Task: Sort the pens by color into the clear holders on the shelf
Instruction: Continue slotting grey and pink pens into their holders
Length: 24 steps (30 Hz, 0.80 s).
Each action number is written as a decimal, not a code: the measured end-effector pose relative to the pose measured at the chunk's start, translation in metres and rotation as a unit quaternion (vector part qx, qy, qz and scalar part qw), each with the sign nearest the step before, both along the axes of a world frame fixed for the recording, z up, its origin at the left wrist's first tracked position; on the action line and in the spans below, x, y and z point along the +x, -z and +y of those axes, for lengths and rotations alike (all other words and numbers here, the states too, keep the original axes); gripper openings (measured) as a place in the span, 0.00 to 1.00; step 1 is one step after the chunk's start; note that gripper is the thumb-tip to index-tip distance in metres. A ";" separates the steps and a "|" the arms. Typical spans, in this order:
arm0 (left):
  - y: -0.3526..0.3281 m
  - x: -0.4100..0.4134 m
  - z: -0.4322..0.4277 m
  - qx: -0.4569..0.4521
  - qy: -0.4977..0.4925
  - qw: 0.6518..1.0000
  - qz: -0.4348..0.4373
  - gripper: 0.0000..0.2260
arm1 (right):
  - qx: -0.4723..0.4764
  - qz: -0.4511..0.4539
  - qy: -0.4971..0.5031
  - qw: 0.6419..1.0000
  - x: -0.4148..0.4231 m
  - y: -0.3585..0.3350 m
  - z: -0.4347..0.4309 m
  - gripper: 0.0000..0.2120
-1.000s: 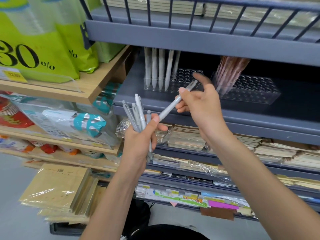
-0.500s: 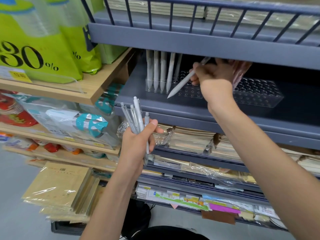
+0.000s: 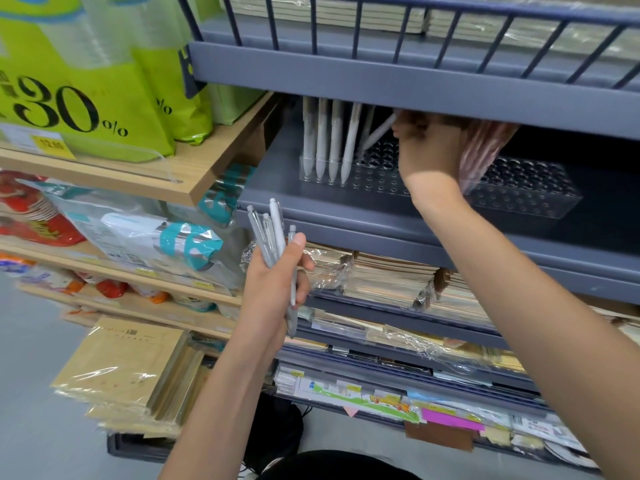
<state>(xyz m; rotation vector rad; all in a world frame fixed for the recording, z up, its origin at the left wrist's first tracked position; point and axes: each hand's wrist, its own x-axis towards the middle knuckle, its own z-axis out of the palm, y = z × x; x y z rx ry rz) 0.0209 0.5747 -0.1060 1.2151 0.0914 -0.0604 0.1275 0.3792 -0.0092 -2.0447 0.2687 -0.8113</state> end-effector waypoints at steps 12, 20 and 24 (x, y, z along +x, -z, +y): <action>0.000 0.000 0.002 -0.004 0.010 1.000 0.019 0.03 | -0.172 0.068 -0.062 0.981 0.016 -0.013 0.013 0.06; 0.001 -0.005 0.005 0.001 0.030 1.000 -0.009 0.02 | -0.181 0.102 -0.063 0.976 0.021 -0.012 0.011 0.11; -0.001 -0.007 0.005 0.000 0.030 0.999 -0.016 0.03 | -0.145 0.105 -0.065 0.982 0.020 -0.011 0.008 0.13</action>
